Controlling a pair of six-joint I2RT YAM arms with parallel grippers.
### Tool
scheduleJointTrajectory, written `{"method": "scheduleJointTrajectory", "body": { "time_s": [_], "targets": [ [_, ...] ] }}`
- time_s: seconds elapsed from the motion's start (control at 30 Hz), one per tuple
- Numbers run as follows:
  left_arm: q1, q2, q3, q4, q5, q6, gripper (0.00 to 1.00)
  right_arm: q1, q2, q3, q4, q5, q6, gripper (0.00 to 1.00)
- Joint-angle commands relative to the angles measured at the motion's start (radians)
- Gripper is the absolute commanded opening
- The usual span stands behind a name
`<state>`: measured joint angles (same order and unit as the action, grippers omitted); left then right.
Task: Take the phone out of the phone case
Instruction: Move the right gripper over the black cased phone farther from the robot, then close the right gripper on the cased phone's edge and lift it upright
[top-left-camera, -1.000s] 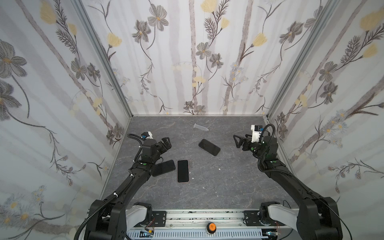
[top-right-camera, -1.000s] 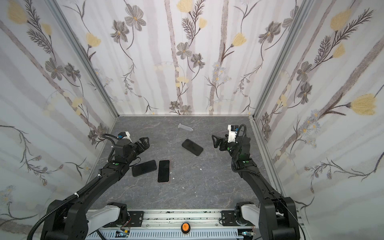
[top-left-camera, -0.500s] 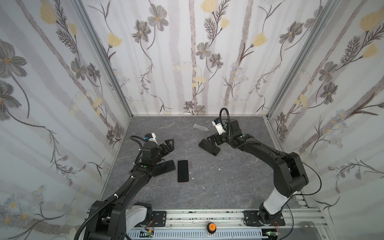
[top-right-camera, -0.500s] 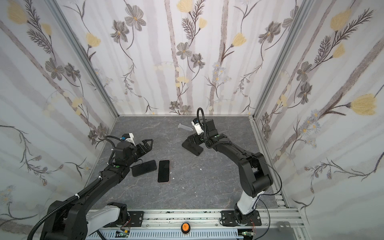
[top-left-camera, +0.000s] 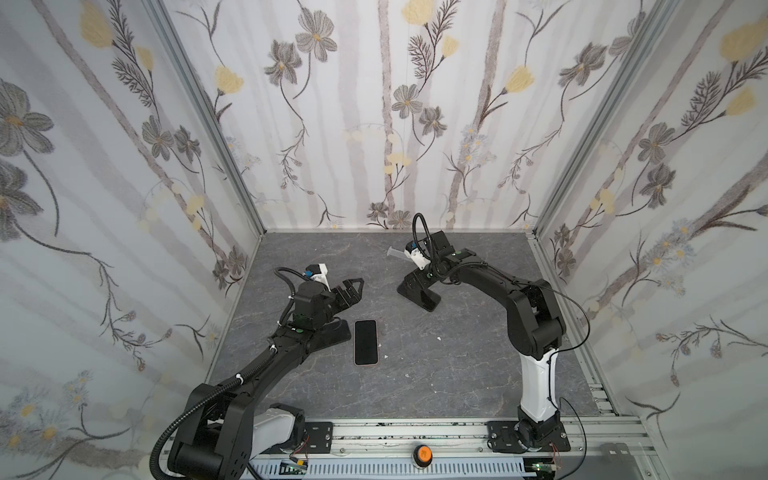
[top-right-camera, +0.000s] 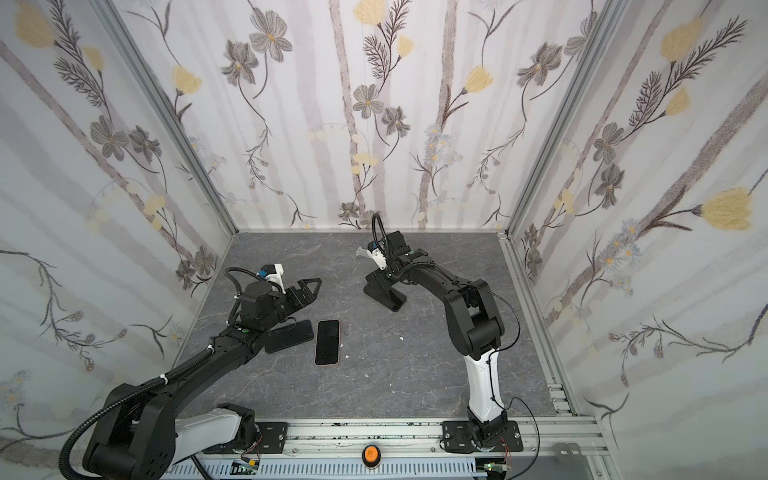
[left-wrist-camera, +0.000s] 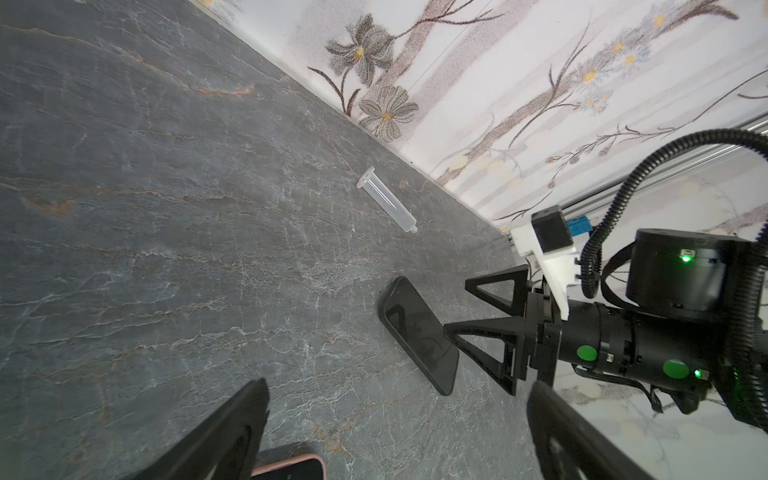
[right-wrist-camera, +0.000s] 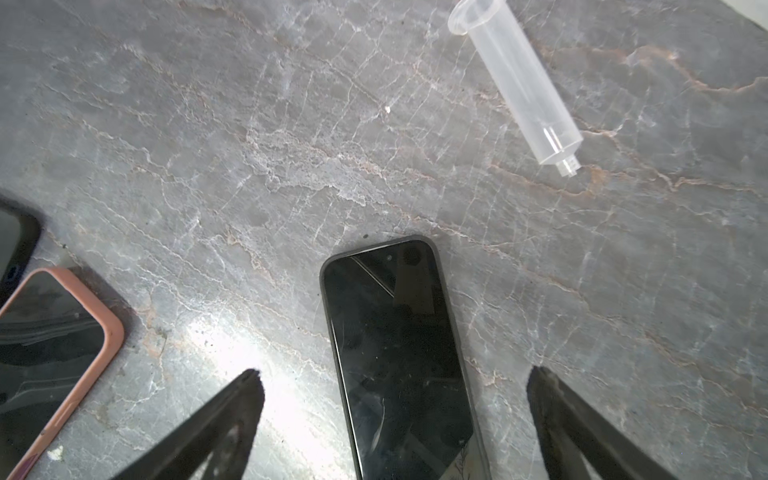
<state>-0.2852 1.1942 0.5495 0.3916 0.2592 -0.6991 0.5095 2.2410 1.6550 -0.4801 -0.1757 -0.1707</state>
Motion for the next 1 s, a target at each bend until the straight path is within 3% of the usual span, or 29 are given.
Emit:
{"method": "scheduleJointTrajectory", "body": {
  "time_s": [0.0, 0.97],
  "targets": [
    [0.000, 0.008, 0.005, 0.039, 0.024, -0.005, 1.00, 0.004, 0.043, 0.052, -0.061, 0.021, -0.042, 1.00],
    [-0.002, 0.038, 0.012, 0.044, 0.064, 0.005, 1.00, 0.031, 0.275, 0.315, -0.260, 0.089, -0.060, 1.00]
  ]
}}
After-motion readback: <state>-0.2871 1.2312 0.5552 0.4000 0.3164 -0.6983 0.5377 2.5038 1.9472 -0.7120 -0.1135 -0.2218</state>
